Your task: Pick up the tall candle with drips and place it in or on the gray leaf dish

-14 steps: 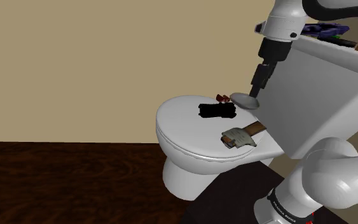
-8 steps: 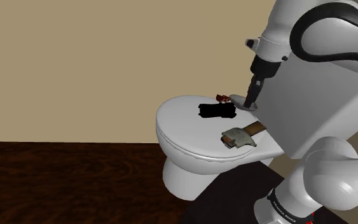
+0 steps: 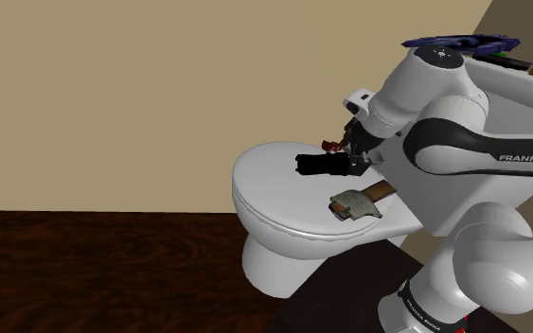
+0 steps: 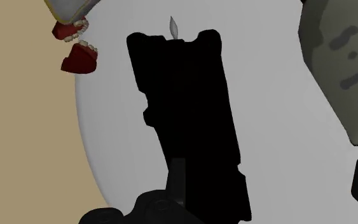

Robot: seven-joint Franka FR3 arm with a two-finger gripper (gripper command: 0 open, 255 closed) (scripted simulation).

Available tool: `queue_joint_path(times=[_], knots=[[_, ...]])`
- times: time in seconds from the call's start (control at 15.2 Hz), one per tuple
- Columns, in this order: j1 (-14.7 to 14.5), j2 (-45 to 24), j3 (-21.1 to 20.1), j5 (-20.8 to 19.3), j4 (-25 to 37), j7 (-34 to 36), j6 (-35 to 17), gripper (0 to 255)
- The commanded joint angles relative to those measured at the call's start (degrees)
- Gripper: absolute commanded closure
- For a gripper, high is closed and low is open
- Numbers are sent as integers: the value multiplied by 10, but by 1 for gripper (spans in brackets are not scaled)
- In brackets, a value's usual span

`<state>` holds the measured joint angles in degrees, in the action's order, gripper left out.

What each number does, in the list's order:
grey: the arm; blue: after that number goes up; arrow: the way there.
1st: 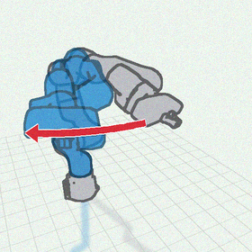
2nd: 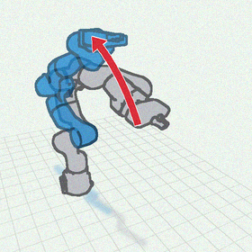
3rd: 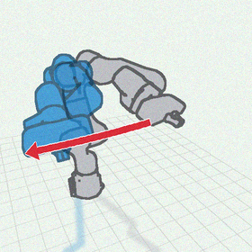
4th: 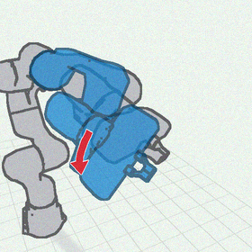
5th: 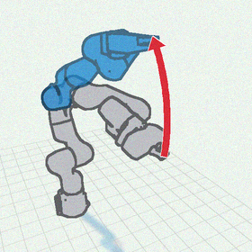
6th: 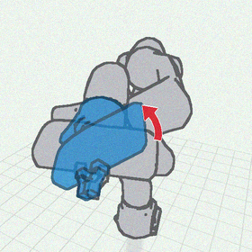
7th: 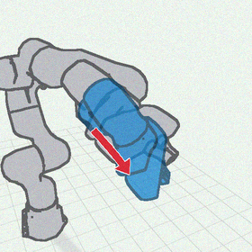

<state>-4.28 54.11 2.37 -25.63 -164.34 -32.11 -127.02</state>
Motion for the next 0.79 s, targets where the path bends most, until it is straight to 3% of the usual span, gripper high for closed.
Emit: queue_joint_path(times=[0.0,0.2,0.73], knots=[[13,-21,20,-64,-36,-36,-110,0],[62,-90,34,-174,-63,-61,-280,0],[138,-200,4,-249,-43,-1,-382,0]])
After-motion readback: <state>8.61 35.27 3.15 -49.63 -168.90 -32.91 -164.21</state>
